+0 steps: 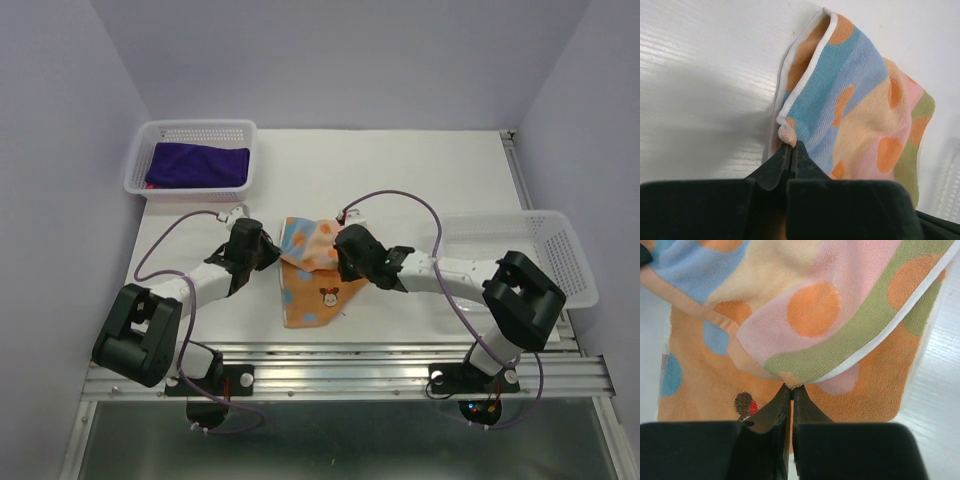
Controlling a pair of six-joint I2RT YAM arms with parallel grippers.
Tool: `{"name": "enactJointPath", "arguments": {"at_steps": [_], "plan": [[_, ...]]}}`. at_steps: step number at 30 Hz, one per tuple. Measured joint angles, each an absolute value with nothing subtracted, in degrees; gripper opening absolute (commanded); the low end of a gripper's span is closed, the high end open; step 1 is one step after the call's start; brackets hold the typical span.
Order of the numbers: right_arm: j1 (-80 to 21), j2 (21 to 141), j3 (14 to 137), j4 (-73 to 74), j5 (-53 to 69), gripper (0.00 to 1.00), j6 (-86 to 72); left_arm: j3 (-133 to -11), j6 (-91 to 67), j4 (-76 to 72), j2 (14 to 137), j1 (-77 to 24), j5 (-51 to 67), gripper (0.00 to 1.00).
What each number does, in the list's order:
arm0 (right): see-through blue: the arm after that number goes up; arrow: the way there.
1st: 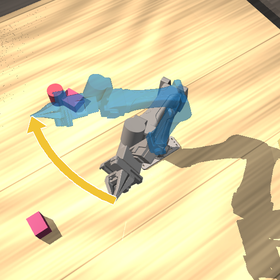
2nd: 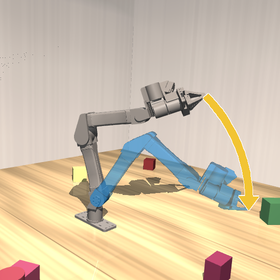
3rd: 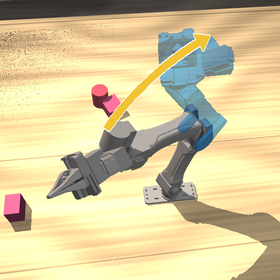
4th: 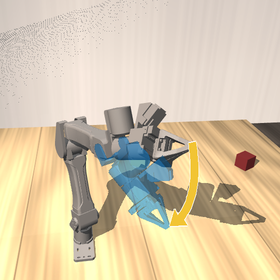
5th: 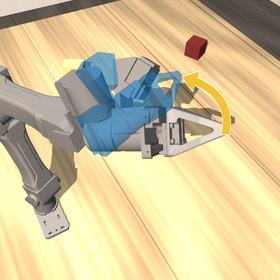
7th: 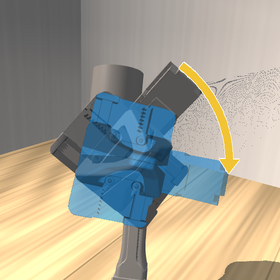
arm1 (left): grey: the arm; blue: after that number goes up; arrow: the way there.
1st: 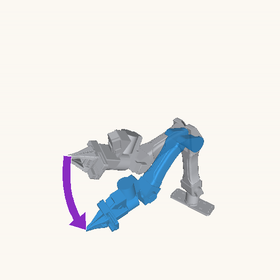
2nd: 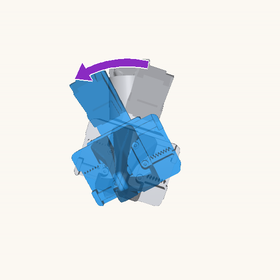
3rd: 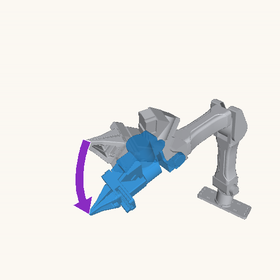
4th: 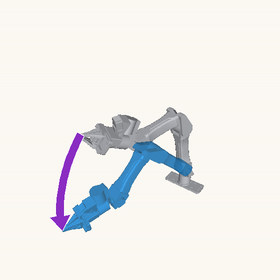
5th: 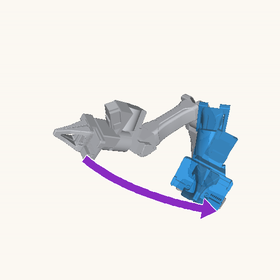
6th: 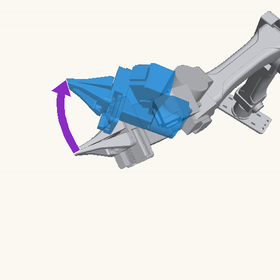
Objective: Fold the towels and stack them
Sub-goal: Flatten out the crumpled towel
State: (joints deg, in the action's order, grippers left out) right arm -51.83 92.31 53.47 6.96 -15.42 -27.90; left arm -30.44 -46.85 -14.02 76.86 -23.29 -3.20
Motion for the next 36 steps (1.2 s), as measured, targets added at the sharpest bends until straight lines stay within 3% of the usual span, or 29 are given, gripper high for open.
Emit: {"name": "enactJointPath", "arguments": {"at_steps": [9, 19, 26, 36], "plan": [[-51.83, 80.82, 52.69, 3.66, -19.68, 0.01, -23.83, -32.88, -44.99, -12.60, 69.28, -23.31, 0.60, 0.00], [-51.83, 63.75, 58.43, 1.19, -21.39, 0.01, -14.94, -50.41, -43.05, -8.91, 51.81, -23.94, 3.66, 0.00], [-51.83, 59.27, 69.12, 0.95, -10.22, 0.01, -12.75, -61.95, -41.32, -7.46, 45.04, -24.73, 8.93, 0.00], [-51.83, 56.95, 76.42, 2.22, 10.39, 0.01, -16.53, -65.60, -44.03, -7.46, 41.85, -25.43, 19.44, 0.00]]}}
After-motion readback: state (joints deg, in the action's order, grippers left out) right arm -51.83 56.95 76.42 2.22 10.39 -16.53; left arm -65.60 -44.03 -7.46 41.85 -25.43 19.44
